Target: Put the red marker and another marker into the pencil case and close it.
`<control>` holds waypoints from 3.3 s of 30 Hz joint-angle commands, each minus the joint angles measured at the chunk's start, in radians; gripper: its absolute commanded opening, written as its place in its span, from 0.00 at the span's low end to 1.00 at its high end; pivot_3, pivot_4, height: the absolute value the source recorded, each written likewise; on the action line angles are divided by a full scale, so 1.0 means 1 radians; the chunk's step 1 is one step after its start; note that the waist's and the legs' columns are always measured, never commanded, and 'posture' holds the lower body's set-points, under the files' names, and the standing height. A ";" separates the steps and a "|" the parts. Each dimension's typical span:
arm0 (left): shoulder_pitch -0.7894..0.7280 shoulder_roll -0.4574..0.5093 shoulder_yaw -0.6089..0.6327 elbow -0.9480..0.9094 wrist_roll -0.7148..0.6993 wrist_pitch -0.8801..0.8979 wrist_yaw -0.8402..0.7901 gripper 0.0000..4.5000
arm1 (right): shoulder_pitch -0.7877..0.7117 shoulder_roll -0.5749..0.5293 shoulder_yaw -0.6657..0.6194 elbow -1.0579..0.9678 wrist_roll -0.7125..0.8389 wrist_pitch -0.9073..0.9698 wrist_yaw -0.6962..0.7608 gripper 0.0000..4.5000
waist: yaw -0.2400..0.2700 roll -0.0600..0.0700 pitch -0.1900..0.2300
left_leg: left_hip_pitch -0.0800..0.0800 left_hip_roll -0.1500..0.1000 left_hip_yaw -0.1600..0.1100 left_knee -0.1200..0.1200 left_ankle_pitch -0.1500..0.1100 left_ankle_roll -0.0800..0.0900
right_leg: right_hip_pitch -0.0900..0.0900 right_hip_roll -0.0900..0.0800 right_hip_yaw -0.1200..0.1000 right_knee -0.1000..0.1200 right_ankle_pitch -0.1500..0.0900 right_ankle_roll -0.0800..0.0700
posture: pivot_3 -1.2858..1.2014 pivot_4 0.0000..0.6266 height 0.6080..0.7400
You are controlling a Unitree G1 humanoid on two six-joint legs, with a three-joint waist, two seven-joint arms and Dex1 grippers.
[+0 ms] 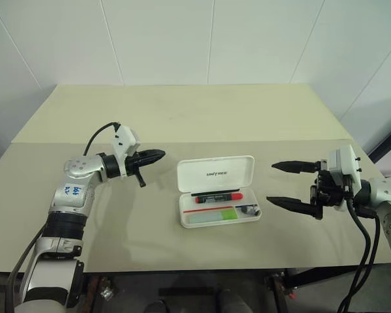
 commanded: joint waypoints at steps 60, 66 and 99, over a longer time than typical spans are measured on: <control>0.011 -0.156 -0.414 -0.210 0.206 0.128 -0.224 0.00 | 0.203 0.027 -0.076 -0.166 0.038 -0.013 -0.109 1.00 | 0.022 0.000 0.000 | 0.000 0.000 0.000 0.004 0.000 0.000 | 0.002 0.000 0.001 -0.001 0.000 0.000 | 0.52 0.24 1.00; -0.007 -0.171 -0.429 -0.213 0.218 0.163 -0.193 0.00 | 0.219 0.043 -0.071 -0.182 0.040 -0.019 -0.133 1.00 | 0.023 0.000 0.000 | 0.000 0.000 0.000 0.005 0.000 0.000 | 0.003 0.000 0.001 -0.001 -0.002 -0.002 | 0.52 0.24 1.00; 0.287 0.051 0.185 -0.303 -0.222 0.053 -0.232 0.82 | 0.014 0.022 -0.019 0.204 -0.090 -0.198 -0.007 1.00 | 0.021 -0.001 0.000 | 0.000 0.001 0.001 0.004 0.000 0.000 | 0.002 0.000 0.001 -0.001 -0.001 -0.001 | 0.52 0.24 1.00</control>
